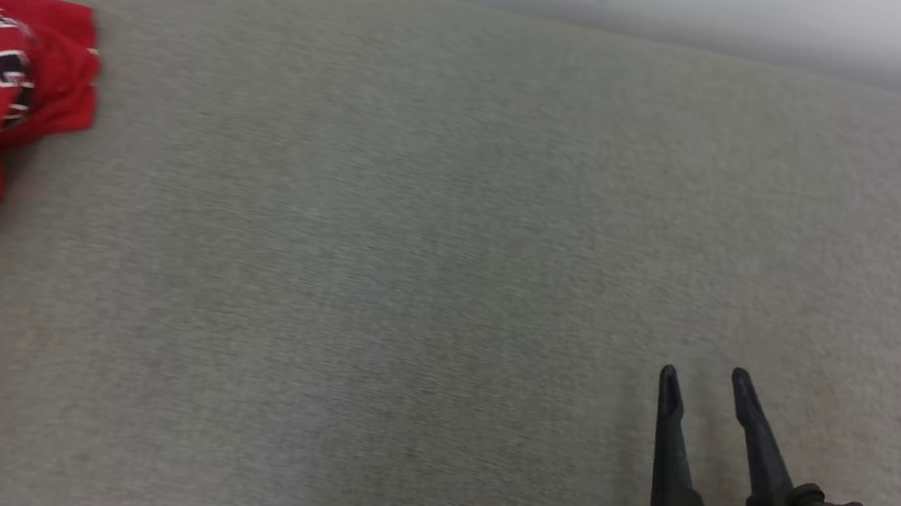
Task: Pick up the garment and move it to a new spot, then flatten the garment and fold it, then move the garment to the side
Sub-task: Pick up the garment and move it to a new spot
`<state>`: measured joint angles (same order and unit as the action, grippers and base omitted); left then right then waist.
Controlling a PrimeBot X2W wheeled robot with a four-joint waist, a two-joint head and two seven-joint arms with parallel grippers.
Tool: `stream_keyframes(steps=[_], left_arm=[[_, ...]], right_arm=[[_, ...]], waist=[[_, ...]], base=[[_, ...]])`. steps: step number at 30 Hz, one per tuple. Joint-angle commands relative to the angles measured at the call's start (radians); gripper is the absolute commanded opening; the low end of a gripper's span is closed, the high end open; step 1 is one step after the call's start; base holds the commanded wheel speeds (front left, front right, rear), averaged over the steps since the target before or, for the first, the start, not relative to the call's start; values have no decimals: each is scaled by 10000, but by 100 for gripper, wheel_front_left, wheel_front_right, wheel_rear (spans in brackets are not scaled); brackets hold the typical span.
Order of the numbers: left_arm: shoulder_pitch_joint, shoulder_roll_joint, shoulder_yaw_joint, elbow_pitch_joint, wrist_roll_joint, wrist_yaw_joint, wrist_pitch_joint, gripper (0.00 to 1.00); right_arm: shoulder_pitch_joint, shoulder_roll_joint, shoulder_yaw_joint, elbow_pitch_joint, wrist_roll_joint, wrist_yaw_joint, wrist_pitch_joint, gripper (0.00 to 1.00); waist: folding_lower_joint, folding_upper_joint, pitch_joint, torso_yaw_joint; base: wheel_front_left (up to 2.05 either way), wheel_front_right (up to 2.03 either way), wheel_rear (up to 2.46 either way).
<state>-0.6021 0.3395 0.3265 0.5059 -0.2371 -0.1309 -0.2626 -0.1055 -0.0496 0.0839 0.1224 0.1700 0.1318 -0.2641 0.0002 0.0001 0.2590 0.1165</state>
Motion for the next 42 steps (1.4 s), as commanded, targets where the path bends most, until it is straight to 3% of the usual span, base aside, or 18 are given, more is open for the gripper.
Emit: stream_keyframes(steps=[1,5,13,19,25,26,27,28,34,42], left_arm=[[-232,138,-16,223,-68,14,80,100],[-906,691,21,1405,-323,17,507,100],[-1555,1612,-293,3254,-169,50,2408,100],[-1869,1906,-637,4560,-40,272,4612,100],[-2058,1948,-985,4811,123,271,4942,100],[-2076,1946,-1040,4876,153,291,5023,78],[-2104,1951,-1102,4917,179,287,5064,25],[-2114,1951,-1152,4967,197,280,5112,0],[-2118,1937,-1383,4945,291,223,4780,0],[-2501,2062,-1556,4364,194,153,3361,0]], right_arm=[[-130,-13,-43,-23,22,-21,-16,100],[-256,-5,-9,-10,75,-21,-14,100],[-218,-8,-90,-9,208,-21,-16,100],[-288,-7,-136,-4,242,-21,-15,100],[-307,-7,-98,38,313,-21,-15,100],[-293,-7,-102,51,323,-21,-15,100],[-289,-8,-111,64,326,-21,-15,100],[-295,-7,-120,74,320,-21,-14,100],[-247,-7,-238,90,325,-21,-15,100],[-47,-7,-340,152,338,-21,-15,100]], waist=[[-2,-1,635,-698],[-2,-1,809,-1027],[-2,-1,914,-1519],[-2,-1,940,-1581],[-2,-1,914,-1546],[-2,-1,900,-1539],[-2,-1,891,-1535],[-2,-1,879,-1531],[-2,-1,791,-1452],[-2,-1,505,-1128]], base=[[0,0,0],[0,0,0],[0,0,0],[0,0,0],[0,0,0],[0,0,0],[0,0,0],[0,0,0],[0,0,0],[0,0,0]])
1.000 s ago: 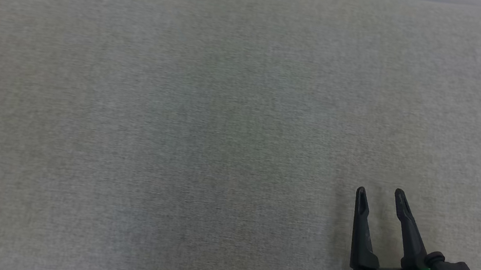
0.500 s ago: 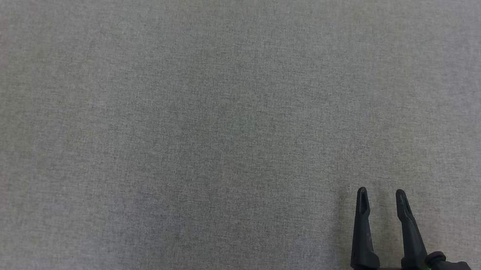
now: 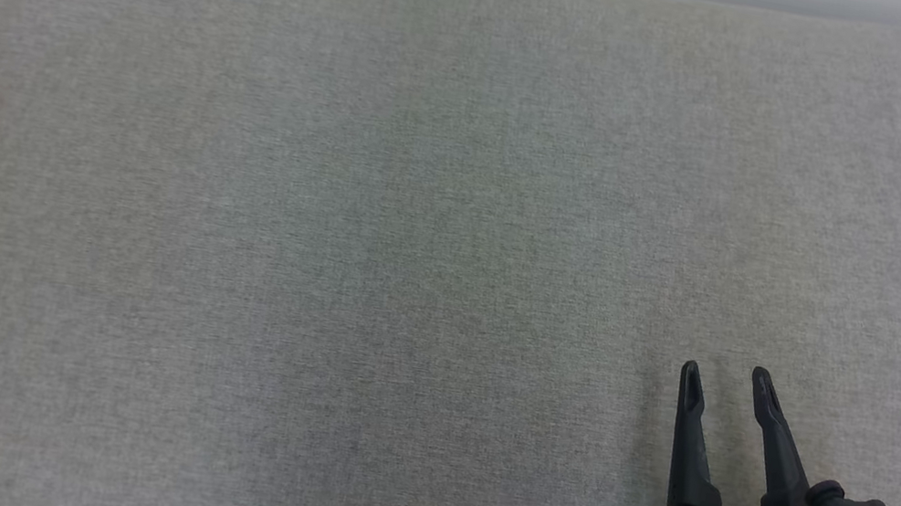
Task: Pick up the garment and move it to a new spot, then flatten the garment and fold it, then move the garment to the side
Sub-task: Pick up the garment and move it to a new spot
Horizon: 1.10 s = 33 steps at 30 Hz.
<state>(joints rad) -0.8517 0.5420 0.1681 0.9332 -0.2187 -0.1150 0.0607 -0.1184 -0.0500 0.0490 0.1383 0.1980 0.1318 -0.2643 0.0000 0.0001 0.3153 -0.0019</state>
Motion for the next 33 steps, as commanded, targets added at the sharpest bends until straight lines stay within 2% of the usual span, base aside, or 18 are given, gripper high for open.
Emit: stream_keyframes(steps=[1,6,12,19,26,33], left_arm=[[-234,11,-27,-211,-46,-51,-269,0],[-811,-83,-160,-1062,-323,-106,-1103,0],[-1593,-175,-551,-2444,-604,-165,-1686,0],[-2307,-534,-1542,-4319,-1280,-155,-1391,0],[-2707,-1344,-2295,-5895,-1841,-157,-847,0],[-2352,-2541,-2866,-7004,-2328,76,-414,0]], right_arm=[[140,-6,-23,17,52,-21,-12,100],[218,-6,67,74,144,-21,-13,100],[315,-5,223,153,292,-21,-13,100],[440,-5,199,199,540,-21,-12,100],[561,-5,280,240,866,-21,-13,100],[611,-3,340,300,1045,-21,-12,100]], waist=[[0,-1,-164,172],[0,-1,-434,329],[0,-1,-731,191],[0,-1,-1102,-421],[0,-1,-1224,-1428],[0,-1,-1147,-2401]], base=[[0,0,0],[0,0,0],[0,0,0],[0,0,0],[0,0,0],[0,0,0]])
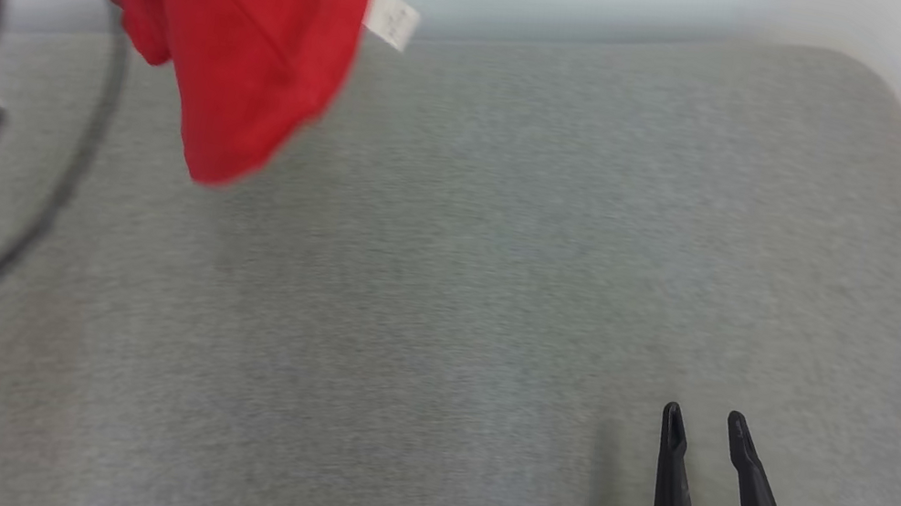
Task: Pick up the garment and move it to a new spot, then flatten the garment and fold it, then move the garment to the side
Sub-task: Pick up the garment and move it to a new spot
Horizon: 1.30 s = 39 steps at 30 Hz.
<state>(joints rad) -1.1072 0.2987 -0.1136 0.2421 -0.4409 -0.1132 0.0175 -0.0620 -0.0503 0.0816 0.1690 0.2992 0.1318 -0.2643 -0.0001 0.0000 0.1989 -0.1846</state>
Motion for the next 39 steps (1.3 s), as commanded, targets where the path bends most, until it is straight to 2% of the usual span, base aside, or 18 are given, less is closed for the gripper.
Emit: stream_keyframes(steps=[1,8,14,24,30,31,32,36,39], left_arm=[[310,-250,-127,-230,-161,75,55,0],[1396,-1007,-823,-734,-293,116,155,0],[3244,-1452,-1365,-601,-536,95,-105,0],[6505,-1749,-1957,777,-979,17,-696,0],[7190,-2019,-2388,1383,-1234,-51,-1081,0],[7154,-2042,-2512,1372,-1188,-76,-1148,55],[7083,-2044,-2576,1292,-1130,-94,-1278,100],[6850,-1953,-2611,547,-1122,-97,-1708,100],[6778,-1631,-2369,-76,-891,63,-2056,100]], right_arm=[[68,2,-19,4,31,-21,-12,100],[194,1,-221,50,73,-21,-13,100],[246,-1,-208,72,-4,-21,-13,100],[151,-2,-105,45,-200,-21,-13,100],[192,-1,-111,-9,-321,-21,-13,100],[225,1,-130,-28,-340,-21,-13,100],[261,1,-127,-38,-348,-21,-12,100],[362,-1,-234,-52,-360,-21,-12,100],[345,1,-312,-134,-311,-21,-13,100]], waist=[[1,0,25,-658],[1,0,51,-922],[1,0,2,-709],[1,0,-62,-162],[1,0,-160,200],[1,0,-205,284],[1,0,-246,345],[1,0,-414,595],[1,0,-516,745]], base=[[0,0,0],[0,0,0],[0,0,0],[0,0,0],[0,0,0],[0,0,0],[0,0,0],[0,0,0],[0,0,0]])
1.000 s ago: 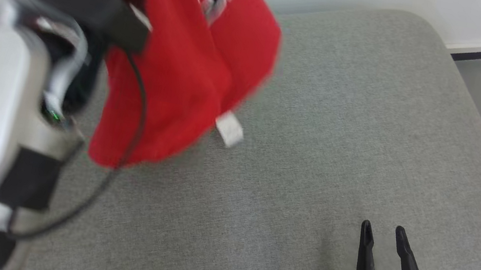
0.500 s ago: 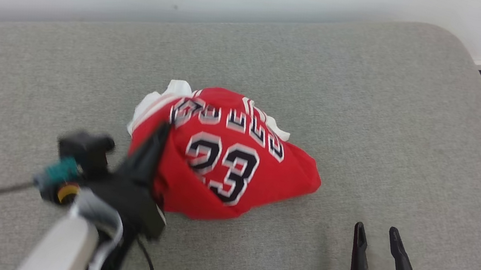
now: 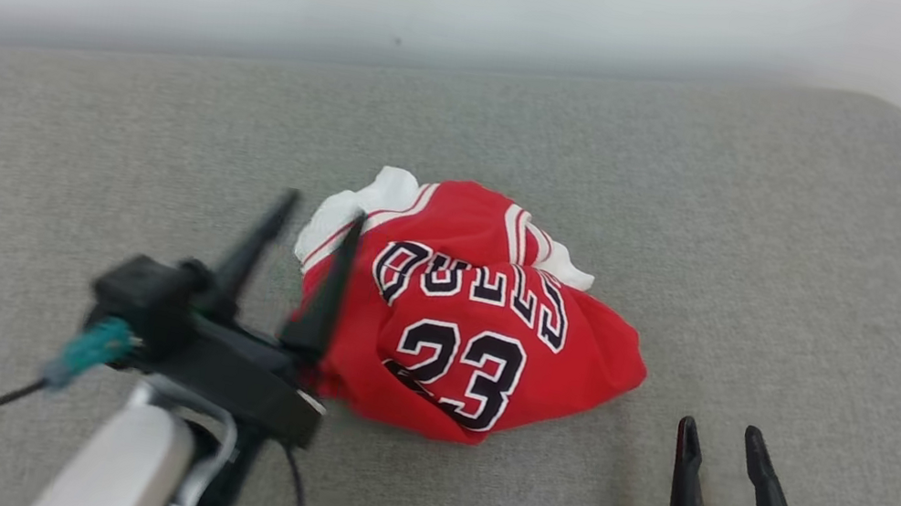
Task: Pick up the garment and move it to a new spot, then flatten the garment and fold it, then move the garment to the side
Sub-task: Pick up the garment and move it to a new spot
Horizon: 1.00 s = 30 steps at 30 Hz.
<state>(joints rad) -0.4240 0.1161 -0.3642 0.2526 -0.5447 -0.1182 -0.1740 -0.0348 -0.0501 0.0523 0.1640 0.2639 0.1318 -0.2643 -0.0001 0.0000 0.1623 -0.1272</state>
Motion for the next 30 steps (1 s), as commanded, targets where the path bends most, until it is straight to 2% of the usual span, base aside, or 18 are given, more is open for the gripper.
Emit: stream_keyframes(steps=[1,7,13,16,20,21,30], left_arm=[[-23,294,223,-381,248,195,-256,100],[642,1020,943,-1213,875,670,-784,100],[1632,1288,1430,-1518,1312,1072,-892,100],[2182,1251,1737,-1585,1504,1146,-918,100],[2861,1271,2077,-1785,2399,1005,-906,100],[3199,954,2388,-1980,2610,912,-907,100],[4176,71,3605,-1686,3439,220,-910,100]], right_arm=[[64,0,-31,-131,15,-21,-13,100],[68,-1,-167,-315,-112,-21,-11,100],[268,-3,-354,-399,-195,-21,-13,100],[352,-1,-399,-434,-222,-21,-13,100],[392,0,-422,-445,-260,-21,-13,100],[441,-1,-438,-433,-275,-21,-13,100],[623,-3,-379,-291,-348,-21,-13,100]], waist=[[1,0,-179,208],[1,0,-346,312],[1,0,-535,445],[1,0,-589,502],[1,0,-632,586],[1,0,-672,652],[1,0,-973,856]], base=[[0,0,0],[0,0,0],[0,0,0],[0,0,0],[0,0,0],[0,0,0],[0,0,0]])
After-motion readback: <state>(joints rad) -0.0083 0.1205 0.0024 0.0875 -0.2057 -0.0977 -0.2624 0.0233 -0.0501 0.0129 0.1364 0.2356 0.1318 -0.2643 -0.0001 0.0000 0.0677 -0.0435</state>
